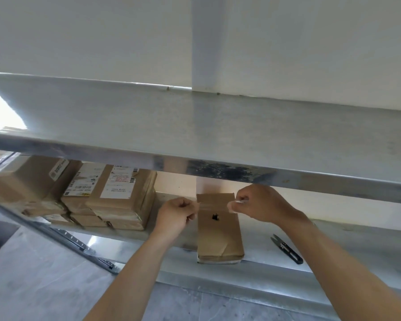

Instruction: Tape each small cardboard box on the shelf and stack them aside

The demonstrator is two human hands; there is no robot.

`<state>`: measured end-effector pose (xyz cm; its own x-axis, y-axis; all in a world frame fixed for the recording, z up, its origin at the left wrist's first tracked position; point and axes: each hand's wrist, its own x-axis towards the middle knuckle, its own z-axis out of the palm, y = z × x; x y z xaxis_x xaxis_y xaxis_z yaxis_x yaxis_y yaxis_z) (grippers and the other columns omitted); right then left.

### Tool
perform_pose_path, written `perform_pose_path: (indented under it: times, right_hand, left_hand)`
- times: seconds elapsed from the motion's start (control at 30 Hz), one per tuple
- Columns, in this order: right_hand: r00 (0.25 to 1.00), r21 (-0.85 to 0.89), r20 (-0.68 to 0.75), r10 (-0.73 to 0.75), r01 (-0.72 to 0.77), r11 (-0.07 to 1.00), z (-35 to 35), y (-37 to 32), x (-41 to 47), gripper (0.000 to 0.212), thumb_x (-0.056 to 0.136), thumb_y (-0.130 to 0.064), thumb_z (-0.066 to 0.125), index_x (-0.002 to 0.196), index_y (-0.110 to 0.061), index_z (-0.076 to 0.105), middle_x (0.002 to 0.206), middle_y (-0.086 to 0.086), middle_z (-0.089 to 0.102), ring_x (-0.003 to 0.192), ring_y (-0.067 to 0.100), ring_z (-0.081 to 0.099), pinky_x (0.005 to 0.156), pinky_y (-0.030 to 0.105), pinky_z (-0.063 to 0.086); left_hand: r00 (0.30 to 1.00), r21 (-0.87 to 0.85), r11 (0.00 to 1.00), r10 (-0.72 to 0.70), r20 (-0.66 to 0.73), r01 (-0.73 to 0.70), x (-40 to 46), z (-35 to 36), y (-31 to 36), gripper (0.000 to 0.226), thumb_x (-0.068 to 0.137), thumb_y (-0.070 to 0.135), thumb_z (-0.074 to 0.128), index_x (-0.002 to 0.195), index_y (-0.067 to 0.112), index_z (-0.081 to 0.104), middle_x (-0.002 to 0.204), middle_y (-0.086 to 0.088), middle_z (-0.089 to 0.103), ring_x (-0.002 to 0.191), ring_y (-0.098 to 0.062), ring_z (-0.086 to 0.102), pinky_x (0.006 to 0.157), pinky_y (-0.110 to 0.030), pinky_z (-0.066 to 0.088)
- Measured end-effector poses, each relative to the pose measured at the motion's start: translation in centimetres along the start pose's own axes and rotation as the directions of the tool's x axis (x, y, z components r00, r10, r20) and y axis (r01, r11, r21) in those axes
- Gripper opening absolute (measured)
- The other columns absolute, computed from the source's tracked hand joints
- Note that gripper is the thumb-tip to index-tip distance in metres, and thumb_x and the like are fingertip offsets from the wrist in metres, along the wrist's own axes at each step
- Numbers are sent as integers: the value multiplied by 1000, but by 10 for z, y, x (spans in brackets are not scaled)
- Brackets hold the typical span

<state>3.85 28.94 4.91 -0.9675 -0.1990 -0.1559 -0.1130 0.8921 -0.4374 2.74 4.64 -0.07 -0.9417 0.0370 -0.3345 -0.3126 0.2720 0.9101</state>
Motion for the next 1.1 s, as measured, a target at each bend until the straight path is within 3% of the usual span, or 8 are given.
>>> perform_pose_path:
  times: [0.07,0.23,0.33,0.6,0.77,0.97,1.1]
  right_hand:
    - [997,-23,18,76,-75,997,0,8,4,53,91,-62,57,70,-14,62,60,-1,54,56,9,49,59,26,36]
    - [981,-34,72,178,-176,984,-5,24,3,48,89,-62,61,67,-20,62,61,-6,62,54,5,55,56,20,39]
    - [978,-72,90,189,-183,981,2,33,5,47,89,-61,63,69,-18,66,66,-2,68,57,9,58,58,22,42]
    - [975,-92,111,195,-185,978,12,38,9,42,93,-55,61,62,-26,56,60,-7,60,53,6,54,57,17,41]
    - [945,-99,177,273,-259,961,39,52,17,42,92,-58,59,72,-21,64,66,-6,62,65,10,61,60,22,43]
    - [941,-87,191,278,-266,960,45,55,18,42,96,-52,54,61,-29,53,64,-9,57,70,12,60,70,25,46]
    - [953,-80,161,257,-247,966,48,53,15,44,98,-48,52,59,-28,52,59,-10,53,69,13,59,76,28,51]
  left_hand:
    - [999,21,999,-41,-16,41,-1,-7,-7,21,93,16,70,75,6,72,59,0,66,62,-18,56,67,-33,45]
    - [992,-30,992,-124,-38,122,4,-23,-25,20,93,16,70,79,2,71,64,-5,65,64,-21,56,65,-32,46]
    - [991,-10,991,-132,-17,132,6,-19,-29,20,94,15,69,78,4,70,65,-6,65,65,-21,57,65,-33,47]
    - [976,32,975,-218,11,218,21,-6,-41,23,96,15,65,76,5,69,66,-9,64,65,-23,56,65,-33,45]
    - [936,-48,934,-352,32,353,31,11,-63,25,95,11,64,71,7,69,71,-15,66,71,-26,59,70,-38,46]
    - [900,-173,883,-427,85,436,33,29,-62,17,94,0,58,86,-7,71,89,-30,73,75,-35,68,76,-48,59]
    - [904,-197,883,-425,47,425,30,29,-67,12,86,2,66,86,-5,76,82,-27,72,71,-34,66,75,-48,58]
